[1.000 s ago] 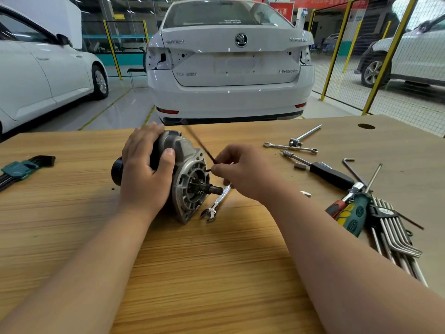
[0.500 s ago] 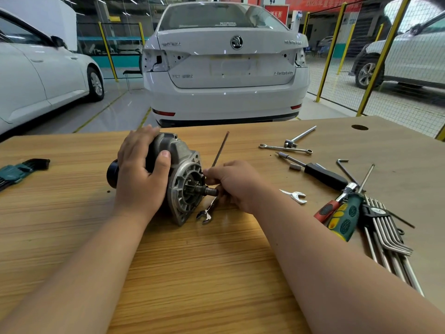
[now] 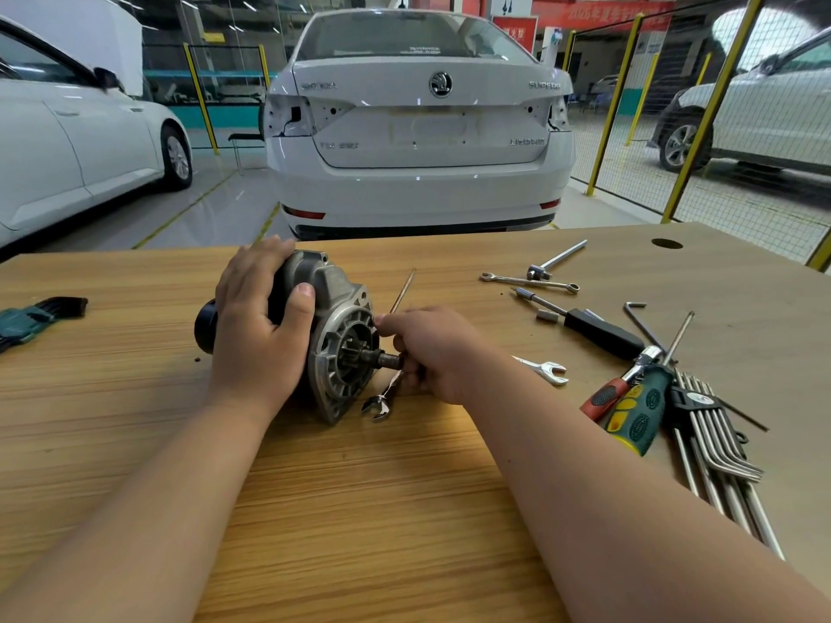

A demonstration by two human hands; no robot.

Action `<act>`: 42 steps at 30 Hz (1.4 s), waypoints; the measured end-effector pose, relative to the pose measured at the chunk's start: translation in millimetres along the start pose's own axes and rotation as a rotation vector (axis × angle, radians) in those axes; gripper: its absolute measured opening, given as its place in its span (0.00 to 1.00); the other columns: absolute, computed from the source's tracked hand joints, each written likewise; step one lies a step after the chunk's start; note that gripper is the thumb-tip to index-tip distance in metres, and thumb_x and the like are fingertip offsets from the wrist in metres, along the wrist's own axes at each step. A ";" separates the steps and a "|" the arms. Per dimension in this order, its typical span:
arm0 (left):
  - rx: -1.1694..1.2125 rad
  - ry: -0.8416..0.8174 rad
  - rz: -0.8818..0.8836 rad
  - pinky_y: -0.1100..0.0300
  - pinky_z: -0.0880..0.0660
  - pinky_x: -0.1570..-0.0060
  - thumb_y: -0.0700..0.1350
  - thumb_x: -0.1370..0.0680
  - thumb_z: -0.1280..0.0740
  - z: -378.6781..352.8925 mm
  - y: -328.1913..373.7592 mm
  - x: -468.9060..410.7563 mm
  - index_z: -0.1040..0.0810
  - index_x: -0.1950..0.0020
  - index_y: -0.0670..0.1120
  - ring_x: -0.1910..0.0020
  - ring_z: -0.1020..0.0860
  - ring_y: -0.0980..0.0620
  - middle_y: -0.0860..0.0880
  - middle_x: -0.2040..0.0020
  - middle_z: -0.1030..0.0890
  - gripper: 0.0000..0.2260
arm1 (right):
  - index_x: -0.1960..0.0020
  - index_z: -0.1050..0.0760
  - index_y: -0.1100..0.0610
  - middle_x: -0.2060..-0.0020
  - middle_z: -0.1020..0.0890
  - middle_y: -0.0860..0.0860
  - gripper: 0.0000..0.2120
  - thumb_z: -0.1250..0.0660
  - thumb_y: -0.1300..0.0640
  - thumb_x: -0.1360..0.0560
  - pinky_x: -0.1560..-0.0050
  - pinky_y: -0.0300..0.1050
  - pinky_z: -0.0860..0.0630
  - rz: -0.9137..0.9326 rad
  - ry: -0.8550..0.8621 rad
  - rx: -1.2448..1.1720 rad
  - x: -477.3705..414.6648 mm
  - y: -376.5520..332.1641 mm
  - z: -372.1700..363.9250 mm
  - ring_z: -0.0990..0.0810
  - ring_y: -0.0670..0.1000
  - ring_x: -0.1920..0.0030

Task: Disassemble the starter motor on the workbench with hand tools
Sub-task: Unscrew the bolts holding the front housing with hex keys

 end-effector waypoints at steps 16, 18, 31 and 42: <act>-0.017 0.014 0.012 0.43 0.39 0.29 0.50 0.24 0.42 0.3 2.0 0.4 0.29 0.30 0.48 0.26 0.40 0.51 0.50 0.28 0.32 0.22 | 0.57 0.21 0.55 0.69 0.23 0.46 0.10 0.32 0.49 0.23 0.68 0.40 0.30 0.384 0.055 0.477 3.6 -12.1 6.8 0.26 0.45 0.69; -0.019 0.012 0.011 0.44 0.40 0.28 0.50 0.24 0.42 0.2 1.6 0.4 0.29 0.30 0.48 0.26 0.40 0.51 0.50 0.28 0.32 0.22 | 0.53 0.22 0.52 0.64 0.21 0.45 0.06 0.33 0.51 0.22 0.65 0.39 0.27 0.529 0.090 0.624 6.5 -17.0 5.2 0.23 0.44 0.63; -0.011 0.007 -0.001 0.40 0.34 0.33 0.50 0.24 0.41 0.8 3.6 -0.2 0.29 0.30 0.49 0.26 0.39 0.50 0.59 0.33 0.35 0.22 | 0.52 0.22 0.53 0.62 0.27 0.43 0.04 0.34 0.53 0.22 0.67 0.41 0.36 0.925 0.143 1.111 11.1 -30.4 4.1 0.30 0.47 0.57; -0.033 0.017 -0.009 0.56 0.43 0.28 0.50 0.23 0.41 0.3 0.4 -0.9 0.29 0.30 0.49 0.26 0.40 0.51 0.52 0.29 0.32 0.21 | 0.45 0.21 0.52 0.54 0.26 0.41 0.07 0.32 0.56 0.23 0.66 0.37 0.34 0.937 0.144 1.010 18.9 -31.4 6.9 0.29 0.44 0.61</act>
Point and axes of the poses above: each hand's wrist, its own x-axis away from the middle knuckle, its own z-axis out of the back of the hand, y = z × x, the point moved 3 cm from there along -x, towards the middle knuckle
